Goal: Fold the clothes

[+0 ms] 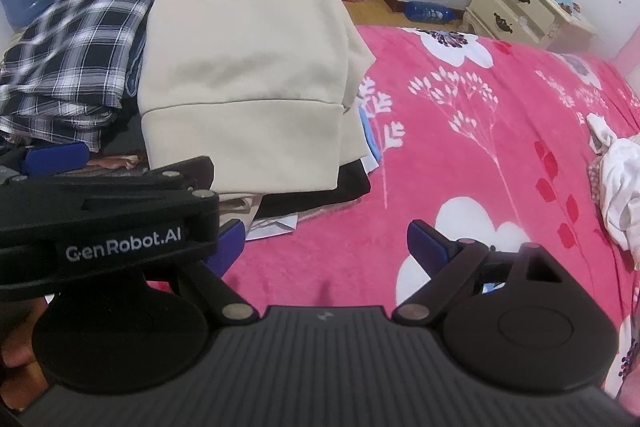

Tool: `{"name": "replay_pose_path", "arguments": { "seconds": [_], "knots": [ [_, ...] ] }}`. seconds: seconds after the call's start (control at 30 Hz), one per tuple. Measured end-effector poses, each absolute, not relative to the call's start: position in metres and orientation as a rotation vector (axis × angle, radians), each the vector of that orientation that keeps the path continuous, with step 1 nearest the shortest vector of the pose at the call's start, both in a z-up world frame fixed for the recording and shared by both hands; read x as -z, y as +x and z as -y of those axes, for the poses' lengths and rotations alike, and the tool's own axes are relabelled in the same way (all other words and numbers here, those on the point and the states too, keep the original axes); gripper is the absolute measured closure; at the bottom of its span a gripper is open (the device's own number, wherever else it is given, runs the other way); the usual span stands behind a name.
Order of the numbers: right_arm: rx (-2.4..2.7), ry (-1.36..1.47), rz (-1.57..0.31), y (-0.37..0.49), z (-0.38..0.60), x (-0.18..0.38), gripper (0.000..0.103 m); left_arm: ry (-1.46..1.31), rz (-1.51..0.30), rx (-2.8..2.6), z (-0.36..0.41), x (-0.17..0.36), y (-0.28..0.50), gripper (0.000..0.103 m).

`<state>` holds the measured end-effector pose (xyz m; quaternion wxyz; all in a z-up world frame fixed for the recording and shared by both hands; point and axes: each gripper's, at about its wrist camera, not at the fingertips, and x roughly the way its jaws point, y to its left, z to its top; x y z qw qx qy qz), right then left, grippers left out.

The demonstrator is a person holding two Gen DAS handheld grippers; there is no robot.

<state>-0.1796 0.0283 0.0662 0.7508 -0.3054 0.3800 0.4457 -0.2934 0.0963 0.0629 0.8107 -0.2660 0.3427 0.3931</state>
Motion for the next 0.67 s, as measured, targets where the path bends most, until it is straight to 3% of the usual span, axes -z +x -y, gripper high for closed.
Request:
{"name": "replay_pose_path", "arguments": {
  "seconds": [0.67],
  "knots": [
    [-0.972, -0.677, -0.820, -0.1800, -0.0280, -0.0666, 0.015, -0.564, -0.736, -0.843, -0.0969, -0.0622, -0.2910, 0.000]
  ]
}}
